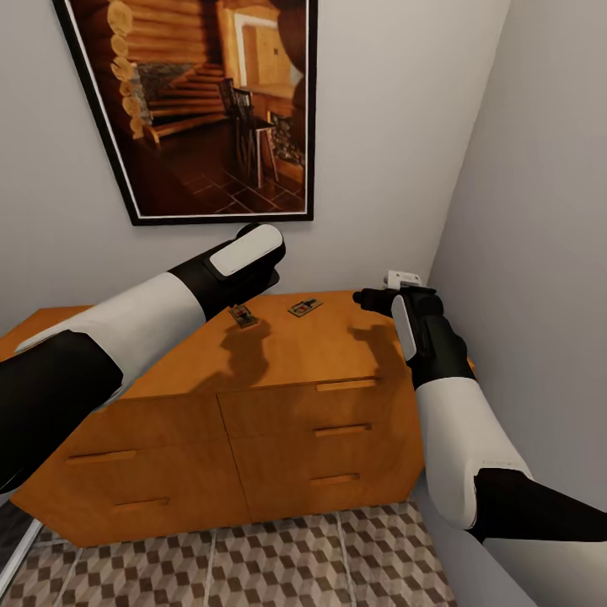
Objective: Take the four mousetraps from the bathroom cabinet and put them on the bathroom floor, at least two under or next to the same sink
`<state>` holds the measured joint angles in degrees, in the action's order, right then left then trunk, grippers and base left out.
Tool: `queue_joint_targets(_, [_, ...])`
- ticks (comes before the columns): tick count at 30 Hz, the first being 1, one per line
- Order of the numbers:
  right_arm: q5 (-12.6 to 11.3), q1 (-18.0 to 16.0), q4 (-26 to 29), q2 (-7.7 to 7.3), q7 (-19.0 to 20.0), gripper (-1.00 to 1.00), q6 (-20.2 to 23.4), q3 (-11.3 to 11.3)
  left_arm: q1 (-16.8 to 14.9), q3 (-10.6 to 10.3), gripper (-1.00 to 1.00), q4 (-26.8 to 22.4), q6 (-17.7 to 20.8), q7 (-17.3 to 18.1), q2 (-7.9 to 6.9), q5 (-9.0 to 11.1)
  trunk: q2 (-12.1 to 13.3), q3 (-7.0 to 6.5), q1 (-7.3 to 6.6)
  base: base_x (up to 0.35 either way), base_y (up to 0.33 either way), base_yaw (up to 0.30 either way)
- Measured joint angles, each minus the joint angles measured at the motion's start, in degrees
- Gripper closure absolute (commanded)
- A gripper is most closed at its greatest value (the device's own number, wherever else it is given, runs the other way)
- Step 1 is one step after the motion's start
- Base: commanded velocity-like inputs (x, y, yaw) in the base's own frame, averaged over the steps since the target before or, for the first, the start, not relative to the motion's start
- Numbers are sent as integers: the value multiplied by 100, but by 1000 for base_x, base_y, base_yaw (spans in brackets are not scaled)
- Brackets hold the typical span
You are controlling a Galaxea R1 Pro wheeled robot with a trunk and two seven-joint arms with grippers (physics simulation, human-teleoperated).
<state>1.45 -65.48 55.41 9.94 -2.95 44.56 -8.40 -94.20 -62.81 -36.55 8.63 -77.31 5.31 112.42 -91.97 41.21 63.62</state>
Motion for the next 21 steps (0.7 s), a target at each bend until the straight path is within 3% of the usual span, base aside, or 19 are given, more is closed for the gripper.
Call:
queue_joint_targets(15, [-1,70,-7,0,0,-100,0,0,19,-4,-100,-9,0,-1,13,0,0,0,0,0,0,-10])
queue_joint_targets(21, [1,115,-8,0,0,-100,-5,0,244,-22,-100,39,155,-1,1,0,0,0,0,0,0,0])
